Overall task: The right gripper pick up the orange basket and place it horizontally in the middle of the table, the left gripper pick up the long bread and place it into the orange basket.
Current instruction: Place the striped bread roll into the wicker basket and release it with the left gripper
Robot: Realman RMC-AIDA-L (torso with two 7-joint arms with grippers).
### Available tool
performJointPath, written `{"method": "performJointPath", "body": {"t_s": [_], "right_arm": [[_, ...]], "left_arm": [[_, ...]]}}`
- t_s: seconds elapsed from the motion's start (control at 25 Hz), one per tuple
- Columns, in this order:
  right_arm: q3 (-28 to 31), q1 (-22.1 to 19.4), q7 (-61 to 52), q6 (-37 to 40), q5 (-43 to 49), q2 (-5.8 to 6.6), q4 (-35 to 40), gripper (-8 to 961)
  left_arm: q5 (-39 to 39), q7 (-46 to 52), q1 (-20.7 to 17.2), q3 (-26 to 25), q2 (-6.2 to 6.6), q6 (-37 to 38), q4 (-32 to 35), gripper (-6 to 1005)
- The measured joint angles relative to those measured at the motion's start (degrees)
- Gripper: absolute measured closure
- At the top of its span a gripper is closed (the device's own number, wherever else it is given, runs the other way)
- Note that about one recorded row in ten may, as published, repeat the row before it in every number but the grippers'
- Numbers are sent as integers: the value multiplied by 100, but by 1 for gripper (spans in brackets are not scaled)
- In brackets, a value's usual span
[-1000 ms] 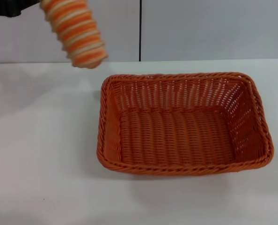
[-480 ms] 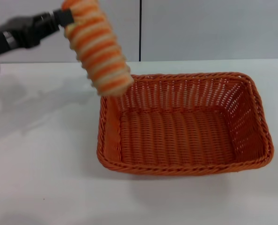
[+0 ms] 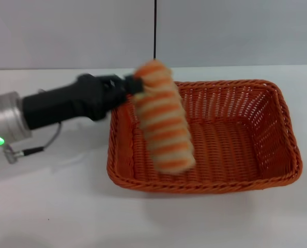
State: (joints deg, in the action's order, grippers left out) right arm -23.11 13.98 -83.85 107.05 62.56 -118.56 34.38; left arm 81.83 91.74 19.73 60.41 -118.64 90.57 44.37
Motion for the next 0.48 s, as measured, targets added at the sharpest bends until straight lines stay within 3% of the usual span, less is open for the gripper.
{"method": "performJointPath", "body": {"t_s": [0.04,0.48], "right_arm": [[-2,-1,0,0,29,0,-20,149],[-10,-54,0,57,126,4,-165,149]], "left_arm": [[-188,-256,-45,643,-4,-139,65,880],[-1103,-721,-167,1557,-21,-908,24,894]]}}
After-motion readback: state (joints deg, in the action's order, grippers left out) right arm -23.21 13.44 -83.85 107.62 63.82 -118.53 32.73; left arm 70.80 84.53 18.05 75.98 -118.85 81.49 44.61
